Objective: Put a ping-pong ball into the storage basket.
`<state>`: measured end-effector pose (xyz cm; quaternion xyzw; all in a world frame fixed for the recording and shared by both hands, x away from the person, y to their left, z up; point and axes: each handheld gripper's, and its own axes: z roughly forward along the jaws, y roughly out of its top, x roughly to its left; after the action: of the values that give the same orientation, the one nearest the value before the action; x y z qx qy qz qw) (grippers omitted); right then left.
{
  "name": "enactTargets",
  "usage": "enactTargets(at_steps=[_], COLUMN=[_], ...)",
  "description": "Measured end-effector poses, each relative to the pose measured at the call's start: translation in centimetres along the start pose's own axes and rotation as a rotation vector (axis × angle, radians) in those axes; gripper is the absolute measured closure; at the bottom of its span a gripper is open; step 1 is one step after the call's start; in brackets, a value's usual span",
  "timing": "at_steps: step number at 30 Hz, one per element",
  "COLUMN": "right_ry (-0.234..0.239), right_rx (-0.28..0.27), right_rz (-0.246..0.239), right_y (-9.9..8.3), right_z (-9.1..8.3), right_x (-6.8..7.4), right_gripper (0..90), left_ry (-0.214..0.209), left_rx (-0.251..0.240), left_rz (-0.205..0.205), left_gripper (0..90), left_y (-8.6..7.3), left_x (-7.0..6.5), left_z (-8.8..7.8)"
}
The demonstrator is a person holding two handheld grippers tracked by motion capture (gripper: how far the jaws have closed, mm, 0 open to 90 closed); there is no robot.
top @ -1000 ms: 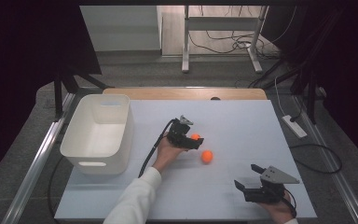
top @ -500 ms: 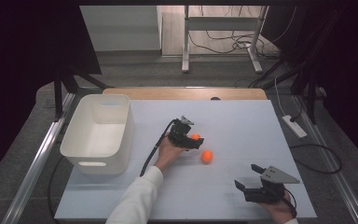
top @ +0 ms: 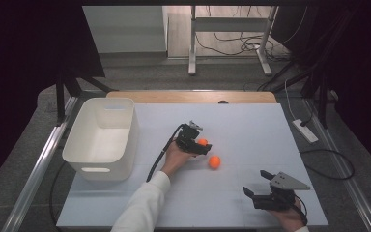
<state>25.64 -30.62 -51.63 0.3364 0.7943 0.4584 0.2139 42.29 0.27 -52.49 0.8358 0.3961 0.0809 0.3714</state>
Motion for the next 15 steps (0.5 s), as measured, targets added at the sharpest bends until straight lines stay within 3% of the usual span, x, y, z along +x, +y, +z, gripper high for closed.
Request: enactTargets(at_steps=[9,15], right_ry=[-0.001,-0.004], right_rx=[-0.001,-0.001], right_rz=[0.000,0.002], right_y=[0.00,-0.01], right_z=[-0.01,-0.07], right_x=[0.02,-0.02], right_gripper=[10.2,10.2], left_ry=[0.002,-0.003], left_rx=[0.005,0.003], left_rz=[0.006,0.014], left_gripper=[24.0,40.0], left_y=[-0.03,-0.13], left_x=[0.02,0.03], left_z=[0.11,0.08])
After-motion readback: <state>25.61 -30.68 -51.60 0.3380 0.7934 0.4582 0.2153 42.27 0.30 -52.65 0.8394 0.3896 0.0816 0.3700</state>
